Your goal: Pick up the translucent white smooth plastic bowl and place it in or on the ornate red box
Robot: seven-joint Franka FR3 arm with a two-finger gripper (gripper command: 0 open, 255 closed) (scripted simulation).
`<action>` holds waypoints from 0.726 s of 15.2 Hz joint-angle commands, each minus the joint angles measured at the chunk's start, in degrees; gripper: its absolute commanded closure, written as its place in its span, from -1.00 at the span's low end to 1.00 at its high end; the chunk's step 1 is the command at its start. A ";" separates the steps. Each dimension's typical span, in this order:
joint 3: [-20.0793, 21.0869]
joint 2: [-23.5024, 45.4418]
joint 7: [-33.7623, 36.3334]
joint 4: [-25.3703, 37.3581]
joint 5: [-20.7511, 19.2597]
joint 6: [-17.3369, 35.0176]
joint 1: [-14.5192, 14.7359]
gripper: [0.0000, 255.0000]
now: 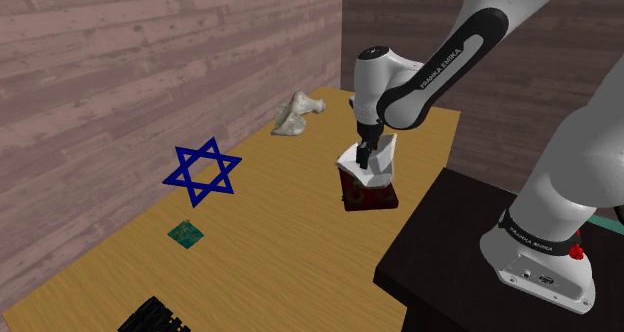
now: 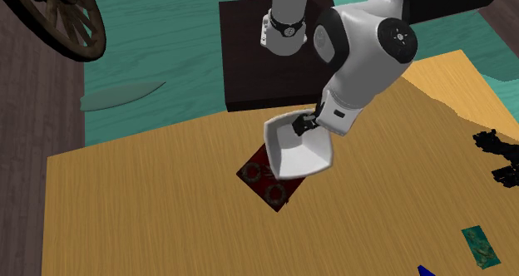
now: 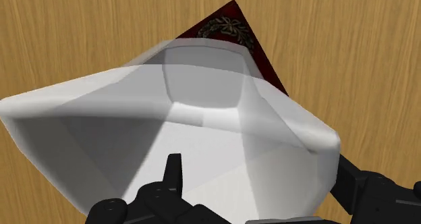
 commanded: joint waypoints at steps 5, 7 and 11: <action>0.35 -6.01 -2.07 1.38 3.19 -7.32 1.20 -1.00; 0.34 -6.01 -2.07 1.38 3.19 -7.32 1.20 -1.00; 0.34 -6.01 -2.07 1.38 3.19 -7.32 1.20 -1.00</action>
